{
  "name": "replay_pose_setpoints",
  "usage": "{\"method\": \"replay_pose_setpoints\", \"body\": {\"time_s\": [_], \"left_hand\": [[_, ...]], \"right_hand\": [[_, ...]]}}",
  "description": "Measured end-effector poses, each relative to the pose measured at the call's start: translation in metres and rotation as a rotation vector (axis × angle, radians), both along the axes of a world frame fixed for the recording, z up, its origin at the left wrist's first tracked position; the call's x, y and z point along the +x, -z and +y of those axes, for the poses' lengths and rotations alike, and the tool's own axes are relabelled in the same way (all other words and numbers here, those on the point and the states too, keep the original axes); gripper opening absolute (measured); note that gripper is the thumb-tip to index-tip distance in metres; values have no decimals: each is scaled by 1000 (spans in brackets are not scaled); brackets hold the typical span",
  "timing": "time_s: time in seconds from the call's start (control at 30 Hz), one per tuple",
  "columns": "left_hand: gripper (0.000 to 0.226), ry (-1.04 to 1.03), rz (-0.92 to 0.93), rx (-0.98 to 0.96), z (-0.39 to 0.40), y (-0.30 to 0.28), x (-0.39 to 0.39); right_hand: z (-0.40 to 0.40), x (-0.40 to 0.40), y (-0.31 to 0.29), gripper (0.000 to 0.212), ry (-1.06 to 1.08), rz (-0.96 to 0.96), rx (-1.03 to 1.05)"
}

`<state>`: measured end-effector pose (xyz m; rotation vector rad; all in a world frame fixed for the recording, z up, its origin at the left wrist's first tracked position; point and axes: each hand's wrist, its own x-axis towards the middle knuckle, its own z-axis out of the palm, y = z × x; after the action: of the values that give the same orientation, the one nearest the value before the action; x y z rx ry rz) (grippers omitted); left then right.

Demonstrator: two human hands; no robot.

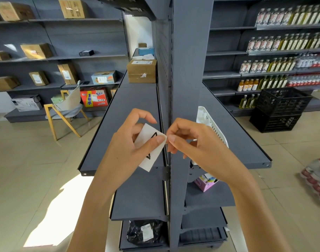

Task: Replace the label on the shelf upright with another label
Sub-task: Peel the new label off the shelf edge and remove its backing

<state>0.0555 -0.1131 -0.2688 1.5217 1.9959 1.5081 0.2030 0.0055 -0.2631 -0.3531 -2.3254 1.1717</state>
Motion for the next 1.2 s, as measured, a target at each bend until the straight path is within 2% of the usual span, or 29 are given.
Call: {"method": "replay_pose_setpoints", "body": {"time_s": [0.83, 1.07, 1.2], "left_hand": [[22, -23, 15, -5, 0, -1, 4], [2, 25, 136, -17, 6, 11, -1], [7, 6, 187, -17, 6, 12, 3]], "right_hand": [[0, -3, 3, 15, 30, -9, 35], [-1, -5, 4, 16, 78, 7, 63], [0, -6, 5, 16, 89, 11, 74]]}}
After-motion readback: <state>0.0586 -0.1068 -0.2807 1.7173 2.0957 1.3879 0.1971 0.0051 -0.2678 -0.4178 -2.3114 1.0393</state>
